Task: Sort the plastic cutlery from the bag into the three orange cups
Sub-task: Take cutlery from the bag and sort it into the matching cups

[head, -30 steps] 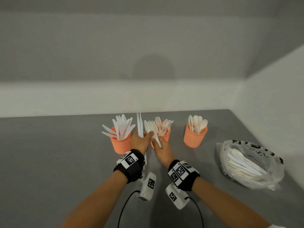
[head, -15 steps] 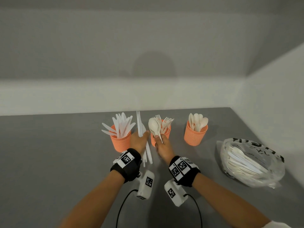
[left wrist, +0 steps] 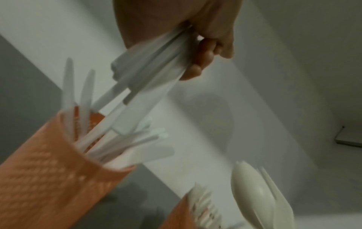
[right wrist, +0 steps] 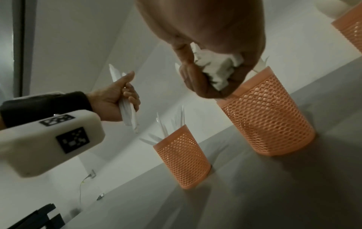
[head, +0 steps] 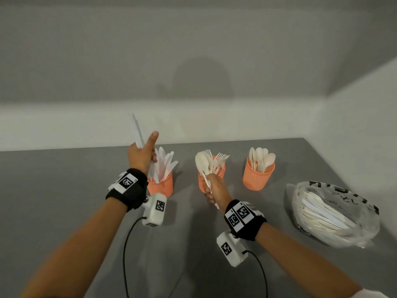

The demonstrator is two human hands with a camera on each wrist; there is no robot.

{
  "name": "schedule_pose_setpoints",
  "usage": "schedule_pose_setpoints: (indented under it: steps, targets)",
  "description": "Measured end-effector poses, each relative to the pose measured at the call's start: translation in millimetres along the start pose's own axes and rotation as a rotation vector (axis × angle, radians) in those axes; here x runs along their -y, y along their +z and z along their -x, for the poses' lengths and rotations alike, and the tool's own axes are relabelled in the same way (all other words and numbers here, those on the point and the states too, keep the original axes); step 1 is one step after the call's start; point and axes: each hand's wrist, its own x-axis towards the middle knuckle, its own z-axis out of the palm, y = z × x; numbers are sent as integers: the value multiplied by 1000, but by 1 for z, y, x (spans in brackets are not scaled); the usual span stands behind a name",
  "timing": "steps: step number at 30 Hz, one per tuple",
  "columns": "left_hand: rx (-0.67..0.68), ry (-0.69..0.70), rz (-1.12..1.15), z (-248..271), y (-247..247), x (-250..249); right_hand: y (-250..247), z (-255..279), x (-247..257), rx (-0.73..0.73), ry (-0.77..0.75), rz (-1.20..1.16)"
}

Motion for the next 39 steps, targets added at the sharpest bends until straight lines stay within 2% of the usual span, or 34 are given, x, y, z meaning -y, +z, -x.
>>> schedule_pose_setpoints:
  steps: [5, 12, 16, 19, 25, 27, 29, 31, 34, 39]
  targets:
    - [-71, 139, 7, -21, 8, -3, 3, -2, 9, -6, 3, -49]
    - [-23, 144, -132, -19, 9, 48, -3, -3, 11, -71, -153, -8]
    - [-4, 196, -229, -19, 8, 67, -1, -3, 7, -68, -157, 37]
    - [8, 299, -375, -18, 8, 71, 2, -3, 7, -58, -119, 13]
    - [119, 582, -796, -17, 3, 74, 2, -2, 10, -6, -52, -42]
    - [100, 645, -852, -12, 2, 71, 0, -2, 9, 12, -54, -41]
    - [59, 683, -803, -5, 6, 63, -2, -3, 7, 30, -48, -58]
    - [89, 626, -654, 9, 16, 51, -4, -3, 5, 40, -37, -78]
    - [163, 470, -434, 36, 34, 36, -4, -1, 3, 58, -41, -87]
    - [349, 13, -257, 64, 61, 38, -7, 8, 6, 99, -53, -77]
